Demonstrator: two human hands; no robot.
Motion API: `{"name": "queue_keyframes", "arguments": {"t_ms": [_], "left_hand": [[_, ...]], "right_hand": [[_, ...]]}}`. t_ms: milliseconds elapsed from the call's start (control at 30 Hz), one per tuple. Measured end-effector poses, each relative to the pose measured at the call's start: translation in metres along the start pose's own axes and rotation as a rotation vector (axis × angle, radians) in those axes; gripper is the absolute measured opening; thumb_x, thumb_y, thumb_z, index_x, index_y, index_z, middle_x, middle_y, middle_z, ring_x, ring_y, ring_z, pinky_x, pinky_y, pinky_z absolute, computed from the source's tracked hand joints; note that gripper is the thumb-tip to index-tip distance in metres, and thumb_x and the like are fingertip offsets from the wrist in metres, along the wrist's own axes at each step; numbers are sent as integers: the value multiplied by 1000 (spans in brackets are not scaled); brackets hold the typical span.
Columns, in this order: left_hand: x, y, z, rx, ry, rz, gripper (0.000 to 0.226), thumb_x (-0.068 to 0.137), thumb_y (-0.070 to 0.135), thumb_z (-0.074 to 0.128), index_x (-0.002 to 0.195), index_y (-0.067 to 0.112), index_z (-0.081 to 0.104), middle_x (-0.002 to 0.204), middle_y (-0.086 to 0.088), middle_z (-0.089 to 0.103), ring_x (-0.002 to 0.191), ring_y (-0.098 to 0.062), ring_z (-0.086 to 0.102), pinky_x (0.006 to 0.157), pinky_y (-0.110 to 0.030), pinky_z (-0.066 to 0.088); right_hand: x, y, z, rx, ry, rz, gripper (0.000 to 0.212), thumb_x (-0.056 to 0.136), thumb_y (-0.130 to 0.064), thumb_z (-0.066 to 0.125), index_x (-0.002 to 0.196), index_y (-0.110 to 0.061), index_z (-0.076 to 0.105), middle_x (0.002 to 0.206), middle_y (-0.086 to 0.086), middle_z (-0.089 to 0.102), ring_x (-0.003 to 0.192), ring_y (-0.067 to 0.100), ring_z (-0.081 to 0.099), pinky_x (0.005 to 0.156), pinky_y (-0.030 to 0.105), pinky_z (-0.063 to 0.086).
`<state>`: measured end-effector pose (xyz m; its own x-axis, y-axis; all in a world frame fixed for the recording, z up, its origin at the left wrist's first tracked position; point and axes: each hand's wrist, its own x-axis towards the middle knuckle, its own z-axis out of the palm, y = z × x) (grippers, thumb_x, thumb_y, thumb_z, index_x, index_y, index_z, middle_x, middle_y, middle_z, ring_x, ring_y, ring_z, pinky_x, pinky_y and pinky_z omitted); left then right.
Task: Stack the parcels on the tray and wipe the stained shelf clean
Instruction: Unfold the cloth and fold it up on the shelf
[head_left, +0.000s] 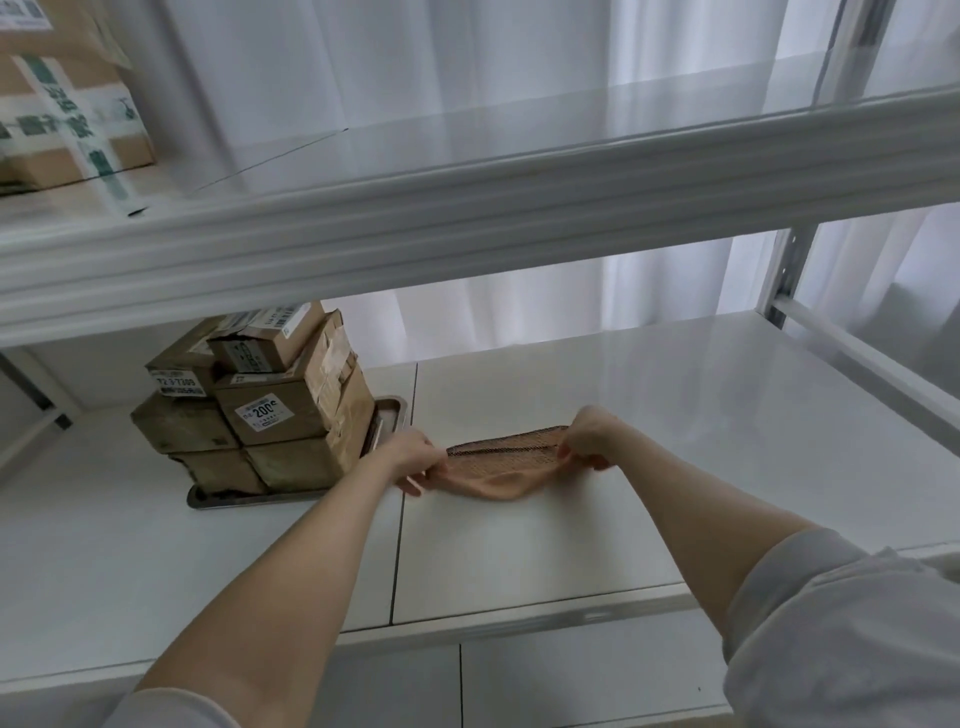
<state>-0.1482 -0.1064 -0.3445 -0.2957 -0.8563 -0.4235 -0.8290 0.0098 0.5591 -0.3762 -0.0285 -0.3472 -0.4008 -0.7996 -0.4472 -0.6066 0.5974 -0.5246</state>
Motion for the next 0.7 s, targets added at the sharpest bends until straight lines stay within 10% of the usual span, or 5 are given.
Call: {"name": "queue_keyframes", "arguments": {"t_ms": [233,400,700], "left_hand": [[8,-17,24,52,126,-116,31,91,27,60,106,1,55,96,-15,57,68,-25,61,47,-30,52],[19,-19,45,278,212,-122,40,84,41,63,106,7,60,114,-13,65,105,-30,63,84,-33,52],[21,44,64,-43,258,151,31,82,19,65,112,10,61,113,-11,65,104,-27,61,83,-31,50]], "right_hand": [[1,14,13,-123,169,35,9,83,-8,47,76,-11,49,92,6,54,86,27,54,73,28,43],[8,26,27,-118,127,85,12,83,-14,54,73,-14,48,94,6,55,84,26,56,72,27,44],[17,33,23,-6,163,101,13,80,-4,52,69,-11,49,89,10,59,80,26,62,67,27,47]]}}
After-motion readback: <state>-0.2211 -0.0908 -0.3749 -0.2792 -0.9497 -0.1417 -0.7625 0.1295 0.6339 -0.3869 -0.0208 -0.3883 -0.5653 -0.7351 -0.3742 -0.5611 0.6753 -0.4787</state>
